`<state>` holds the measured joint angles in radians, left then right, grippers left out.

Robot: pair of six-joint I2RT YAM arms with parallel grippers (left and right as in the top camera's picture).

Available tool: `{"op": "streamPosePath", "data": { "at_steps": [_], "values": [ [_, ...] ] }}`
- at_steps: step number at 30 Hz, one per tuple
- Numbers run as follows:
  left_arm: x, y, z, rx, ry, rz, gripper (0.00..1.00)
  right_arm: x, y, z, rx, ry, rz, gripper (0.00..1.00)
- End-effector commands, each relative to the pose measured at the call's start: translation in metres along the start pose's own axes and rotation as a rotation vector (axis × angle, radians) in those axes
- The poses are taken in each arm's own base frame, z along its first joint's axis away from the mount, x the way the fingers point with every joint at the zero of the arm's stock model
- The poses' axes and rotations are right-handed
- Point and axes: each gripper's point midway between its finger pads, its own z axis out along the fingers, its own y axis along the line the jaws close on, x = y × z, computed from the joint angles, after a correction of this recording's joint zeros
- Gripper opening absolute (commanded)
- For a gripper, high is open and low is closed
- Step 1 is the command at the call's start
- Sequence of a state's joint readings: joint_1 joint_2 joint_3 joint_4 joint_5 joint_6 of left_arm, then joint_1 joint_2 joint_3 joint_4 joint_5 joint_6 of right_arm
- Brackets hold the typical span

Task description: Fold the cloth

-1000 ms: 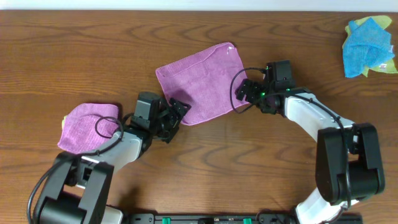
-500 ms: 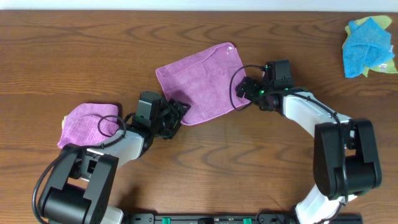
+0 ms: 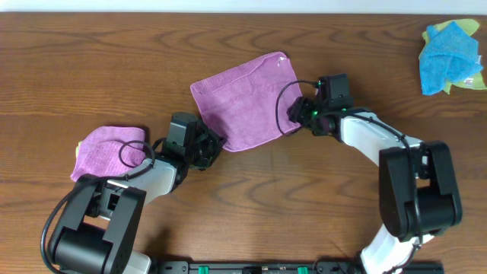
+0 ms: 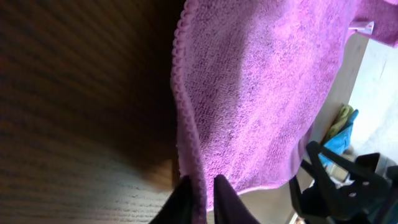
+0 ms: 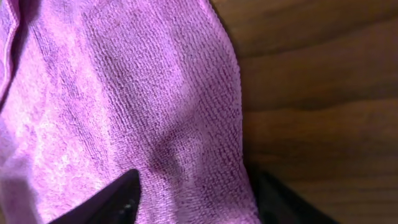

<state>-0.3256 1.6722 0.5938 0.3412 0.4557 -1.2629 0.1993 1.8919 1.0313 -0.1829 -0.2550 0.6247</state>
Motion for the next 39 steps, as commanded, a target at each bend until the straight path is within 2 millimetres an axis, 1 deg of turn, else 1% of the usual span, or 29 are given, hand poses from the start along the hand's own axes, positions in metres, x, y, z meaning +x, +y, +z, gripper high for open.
{"op": "streamPosePath", "data": {
  "at_steps": [1,3,6,10,13,20,23,26,31,39],
  "values": [
    [0.0,0.005,0.002,-0.015,-0.005,-0.005,0.06,0.02,-0.013,0.014,0.045,0.057,0.014,0.5],
    [0.001,0.005,0.002,-0.014,-0.001,-0.005,0.06,0.021,-0.016,0.013,0.06,0.057,0.013,0.4],
    [0.002,0.005,0.002,-0.014,0.008,-0.002,0.06,0.023,-0.019,0.013,0.075,0.066,0.011,0.29],
    [0.003,0.006,0.0,-0.012,0.03,0.028,0.06,0.032,-0.025,0.012,0.1,0.102,0.015,0.1],
    [0.001,0.009,-0.003,-0.012,0.052,0.034,0.06,0.041,-0.029,0.01,0.113,0.139,0.025,0.02],
    [-0.007,0.007,-0.012,0.031,0.1,0.021,0.06,0.064,-0.026,0.004,0.128,0.22,0.023,0.01],
    [-0.009,0.006,-0.016,0.049,0.121,0.024,0.06,0.077,-0.021,-0.001,0.142,0.253,0.003,0.01],
    [-0.011,0.01,-0.019,0.048,0.142,0.012,0.06,0.086,-0.013,-0.006,0.15,0.269,-0.026,0.01],
    [-0.007,0.022,-0.026,0.03,0.2,0.015,0.06,0.095,-0.006,-0.018,0.169,0.278,-0.056,0.01],
    [-0.002,0.033,-0.035,0.025,0.262,0.03,0.06,0.099,-0.014,-0.043,0.242,0.28,-0.064,0.01]
  ]
}}
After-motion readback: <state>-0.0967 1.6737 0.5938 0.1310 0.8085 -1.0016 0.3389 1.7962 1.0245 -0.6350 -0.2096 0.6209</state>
